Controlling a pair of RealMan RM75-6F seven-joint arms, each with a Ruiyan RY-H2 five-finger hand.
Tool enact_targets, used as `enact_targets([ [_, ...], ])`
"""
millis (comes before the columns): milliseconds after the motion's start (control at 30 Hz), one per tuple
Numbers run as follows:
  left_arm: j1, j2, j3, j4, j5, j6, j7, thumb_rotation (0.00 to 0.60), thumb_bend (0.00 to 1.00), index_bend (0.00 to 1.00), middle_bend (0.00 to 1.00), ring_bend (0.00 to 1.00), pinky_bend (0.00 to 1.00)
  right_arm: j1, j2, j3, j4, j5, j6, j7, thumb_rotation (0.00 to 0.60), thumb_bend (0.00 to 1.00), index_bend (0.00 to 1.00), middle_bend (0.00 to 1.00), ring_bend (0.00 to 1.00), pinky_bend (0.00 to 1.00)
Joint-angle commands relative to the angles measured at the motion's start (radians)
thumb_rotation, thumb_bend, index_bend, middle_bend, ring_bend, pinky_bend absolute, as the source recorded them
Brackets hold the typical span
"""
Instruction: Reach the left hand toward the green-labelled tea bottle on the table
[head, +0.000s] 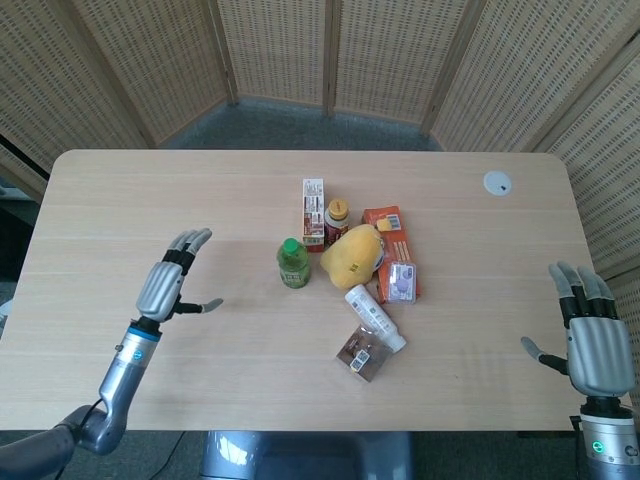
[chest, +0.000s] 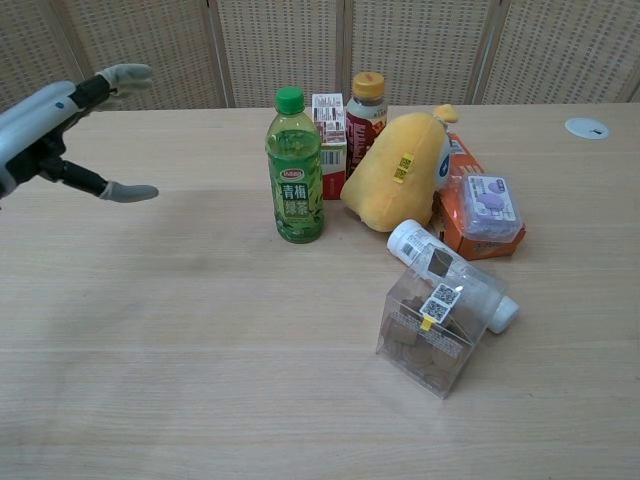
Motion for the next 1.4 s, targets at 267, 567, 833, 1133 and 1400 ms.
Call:
enact_targets([
  [267,-0.112,-0.174,-0.055,0.142,-0.089,-0.105,-0.030,0.600,0.00,0.00,0.00,0.00,0.00,-0.002,0.008,0.003,-0.006,0.004,0.002,0.010,0.600,0.00,0.00,0.00,0.00,0.00],
  [567,-0.177,-0.249,-0.085,0.172,-0.118,-0.135,-0.014,0.600,0.00,0.00,0.00,0.00,0.00,-0.001,0.018,0.006,-0.006,0.017,-0.007,0.030,0.600,0.00,0.00,0.00,0.00,0.00],
  [833,-0.242,-0.323,-0.121,0.233,-0.153,-0.173,0.001,0.600,0.00,0.00,0.00,0.00,0.00,0.000,0.023,0.004,-0.010,0.020,-0.014,0.038,0.600,0.00,0.00,0.00,0.00,0.00],
  [1133,-0.296,-0.462,-0.156,0.428,-0.166,-0.114,-0.013,0.600,0.00,0.31,0.24,0.20,0.40,-0.001,0.032,0.008,-0.012,0.027,-0.017,0.059,0.600,0.00,0.00,0.00,0.00,0.00],
  [1400,-0.327,-0.533,-0.159,0.548,-0.165,-0.081,-0.014,0.600,0.11,0.75,0.67,0.53,0.62,-0.001,0.038,0.007,-0.014,0.028,-0.019,0.070,0.600,0.00,0.00,0.00,0.00,0.00],
])
